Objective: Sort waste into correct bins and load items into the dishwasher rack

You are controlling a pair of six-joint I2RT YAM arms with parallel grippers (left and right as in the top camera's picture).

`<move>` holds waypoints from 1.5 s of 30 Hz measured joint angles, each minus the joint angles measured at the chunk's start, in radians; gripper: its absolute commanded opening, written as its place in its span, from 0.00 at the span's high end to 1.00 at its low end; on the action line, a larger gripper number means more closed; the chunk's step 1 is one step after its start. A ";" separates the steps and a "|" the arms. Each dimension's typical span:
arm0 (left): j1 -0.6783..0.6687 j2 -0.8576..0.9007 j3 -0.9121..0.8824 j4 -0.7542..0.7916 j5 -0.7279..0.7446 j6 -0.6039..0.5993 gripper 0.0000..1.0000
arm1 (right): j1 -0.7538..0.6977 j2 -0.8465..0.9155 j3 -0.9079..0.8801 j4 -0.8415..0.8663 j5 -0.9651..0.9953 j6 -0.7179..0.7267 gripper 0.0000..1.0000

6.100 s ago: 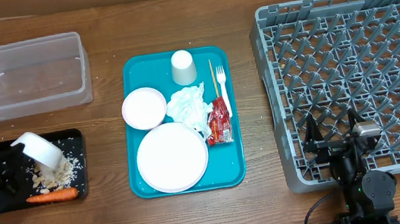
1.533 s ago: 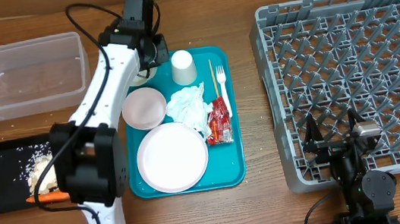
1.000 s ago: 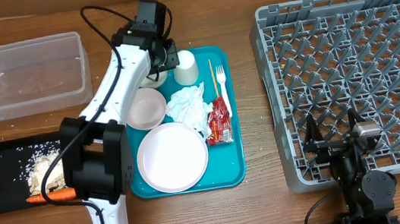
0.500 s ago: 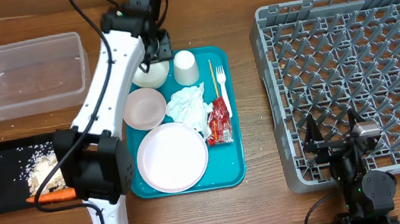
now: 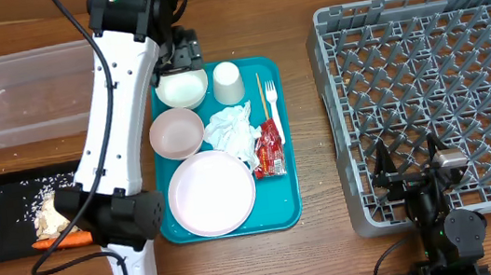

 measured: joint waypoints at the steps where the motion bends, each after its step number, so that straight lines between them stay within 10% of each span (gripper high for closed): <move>1: 0.015 0.000 0.000 -0.008 -0.019 -0.024 0.00 | 0.000 0.000 0.000 0.000 0.000 0.000 0.00; 16: 0.466 0.000 0.000 -0.011 0.201 -0.116 0.00 | 0.000 0.000 0.000 0.000 0.000 0.000 0.00; 35: 0.537 0.000 0.000 -0.012 0.241 -0.078 0.00 | 0.000 0.000 0.000 0.039 -0.007 0.000 0.00; 45: 0.537 0.000 0.000 -0.012 0.241 -0.075 0.00 | -0.004 0.000 0.000 0.347 -0.601 0.233 0.00</move>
